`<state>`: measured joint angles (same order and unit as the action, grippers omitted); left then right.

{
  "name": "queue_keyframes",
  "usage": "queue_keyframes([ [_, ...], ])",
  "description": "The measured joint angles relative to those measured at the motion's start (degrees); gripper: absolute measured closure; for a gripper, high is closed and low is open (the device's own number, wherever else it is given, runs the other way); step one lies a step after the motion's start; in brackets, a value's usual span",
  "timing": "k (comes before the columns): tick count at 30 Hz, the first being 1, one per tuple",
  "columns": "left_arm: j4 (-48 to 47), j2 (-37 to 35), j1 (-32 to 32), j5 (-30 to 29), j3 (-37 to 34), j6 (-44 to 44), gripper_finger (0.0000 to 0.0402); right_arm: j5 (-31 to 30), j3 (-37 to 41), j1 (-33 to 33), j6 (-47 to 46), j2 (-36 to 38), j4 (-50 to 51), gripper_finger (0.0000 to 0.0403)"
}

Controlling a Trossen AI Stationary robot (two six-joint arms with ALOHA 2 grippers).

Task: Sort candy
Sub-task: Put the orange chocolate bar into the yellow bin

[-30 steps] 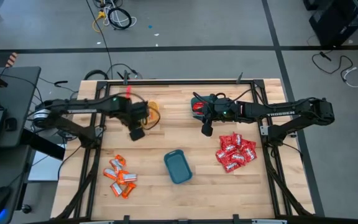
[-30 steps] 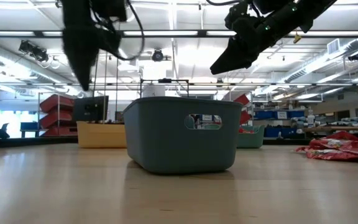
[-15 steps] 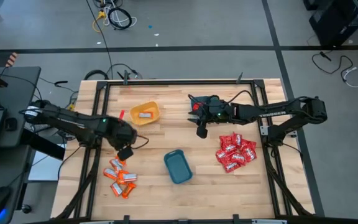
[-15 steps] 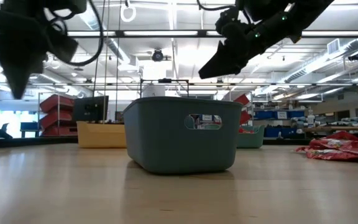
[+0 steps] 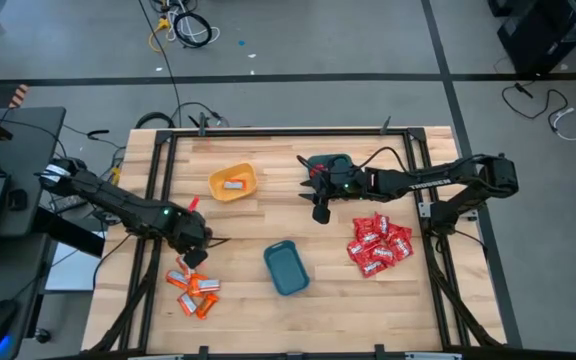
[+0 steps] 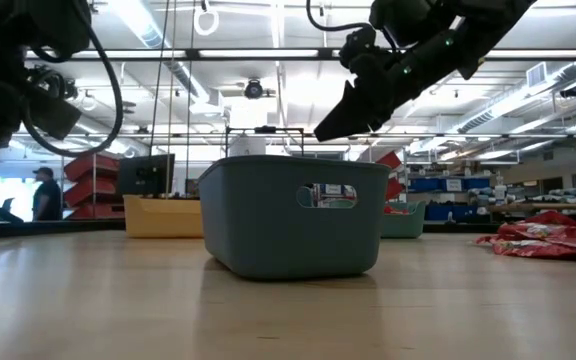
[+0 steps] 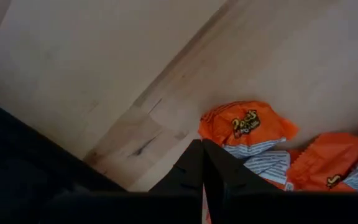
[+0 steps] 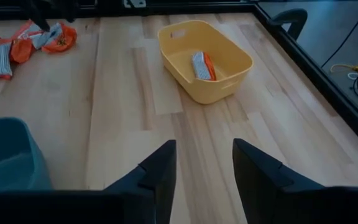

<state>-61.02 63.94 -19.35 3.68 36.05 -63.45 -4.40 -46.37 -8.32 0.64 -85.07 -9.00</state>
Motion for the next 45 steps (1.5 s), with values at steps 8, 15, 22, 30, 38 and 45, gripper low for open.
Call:
queue_keyframes([
  [8,2.18,0.07,0.01,1.69,0.00,1.15,0.0349,0.02,0.00,0.00,0.42,0.08,-0.17,0.0251],
  [15,4.36,0.09,0.02,2.67,-0.06,1.26,0.0275,0.04,-0.01,0.00,0.44,0.08,-0.14,0.0249],
  [22,5.85,0.11,0.00,5.22,-4.75,-0.07,0.0231,0.08,-0.02,0.00,0.44,0.08,0.05,0.0247],
  [30,14.26,0.11,0.00,5.67,-8.34,0.03,0.0229,0.10,-0.02,0.00,0.44,0.08,0.07,0.0247],
  [38,15.51,0.08,-0.02,3.99,-8.66,0.25,0.0264,0.10,-0.02,0.00,0.44,0.10,0.09,0.0247],
  [45,15.13,0.17,0.88,-2.75,-6.15,0.39,0.0377,0.10,-0.01,0.00,0.46,0.10,0.09,0.0248],
])
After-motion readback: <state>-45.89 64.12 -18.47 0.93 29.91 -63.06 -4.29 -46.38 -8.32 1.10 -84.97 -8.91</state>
